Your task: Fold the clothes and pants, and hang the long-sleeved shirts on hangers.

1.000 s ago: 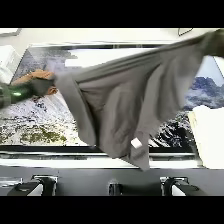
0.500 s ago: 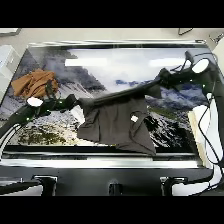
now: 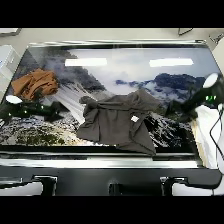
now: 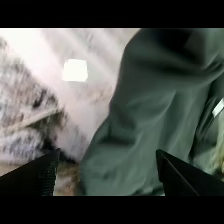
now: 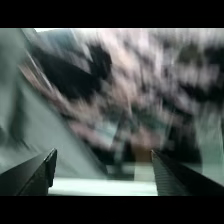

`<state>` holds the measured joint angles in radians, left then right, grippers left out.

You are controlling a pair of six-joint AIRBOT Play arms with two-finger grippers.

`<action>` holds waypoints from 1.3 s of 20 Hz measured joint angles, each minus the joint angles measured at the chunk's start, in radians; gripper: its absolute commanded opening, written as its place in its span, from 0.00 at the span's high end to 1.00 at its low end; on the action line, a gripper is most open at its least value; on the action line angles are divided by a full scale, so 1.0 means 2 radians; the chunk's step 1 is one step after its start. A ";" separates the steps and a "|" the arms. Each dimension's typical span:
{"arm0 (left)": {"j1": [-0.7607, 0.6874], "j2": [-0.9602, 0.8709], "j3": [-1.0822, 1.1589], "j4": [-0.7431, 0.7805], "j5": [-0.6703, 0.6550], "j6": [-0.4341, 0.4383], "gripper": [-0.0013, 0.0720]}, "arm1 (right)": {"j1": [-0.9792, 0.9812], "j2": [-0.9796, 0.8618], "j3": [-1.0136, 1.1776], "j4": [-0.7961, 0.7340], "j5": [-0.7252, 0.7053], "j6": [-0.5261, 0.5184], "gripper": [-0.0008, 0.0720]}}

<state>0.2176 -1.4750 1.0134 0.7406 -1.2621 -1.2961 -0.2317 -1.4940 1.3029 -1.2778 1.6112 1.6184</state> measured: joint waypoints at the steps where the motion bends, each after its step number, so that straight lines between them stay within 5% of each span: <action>1: -0.006 0.000 -0.020 0.000 -0.009 0.010 0.01 | -0.002 0.020 -0.051 0.010 -0.010 -0.006 0.03; 4: -0.038 -0.001 -0.072 -0.009 -0.006 0.036 0.05 | -0.005 0.064 -0.175 0.036 -0.045 -0.026 0.03; 5: -0.052 -0.002 -0.084 -0.011 0.000 0.043 0.17 | -0.005 0.073 -0.204 0.043 -0.055 -0.032 0.03; 9: -0.095 -0.005 -0.105 -0.018 0.023 0.054 0.20 | -0.006 0.091 -0.287 0.077 -0.091 -0.048 0.04; 11: -0.109 -0.007 -0.109 -0.018 0.030 0.055 0.55 | -0.006 0.094 -0.315 0.110 -0.112 -0.065 0.04; 12: -0.113 -0.007 -0.110 -0.018 0.032 0.054 0.60 | -0.006 0.095 -0.326 0.124 -0.122 -0.073 0.04; 14: -0.120 -0.008 -0.112 -0.018 0.034 0.053 0.91 | -0.006 0.096 -0.344 0.151 -0.134 -0.082 0.05; 15: -0.123 -0.008 -0.112 -0.019 0.034 0.051 0.94 | -0.006 0.097 -0.352 0.163 -0.138 -0.086 0.09; 17: -0.125 -0.008 -0.113 -0.019 0.036 0.046 0.95 | -0.006 0.097 -0.364 0.178 -0.150 -0.094 0.30; 18: -0.126 -0.008 -0.113 -0.019 0.036 0.046 0.95 | -0.006 0.097 -0.369 0.183 -0.156 -0.098 0.51; 19: -0.127 -0.008 -0.113 -0.019 0.036 0.046 0.95 | -0.006 0.097 -0.373 0.188 -0.169 -0.102 0.82; 20: -0.127 -0.007 -0.113 -0.020 0.036 0.046 0.95 | -0.006 0.097 -0.377 0.193 -0.181 -0.103 0.93; 26: -0.118 0.045 -0.065 -0.029 0.030 0.049 0.95 | -0.006 0.122 -0.309 0.230 -0.169 -0.125 0.93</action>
<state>-0.0181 -1.3846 0.8825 0.6830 -1.2018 -1.1988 -0.2436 -1.2499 0.6846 -0.8177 1.2724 1.3678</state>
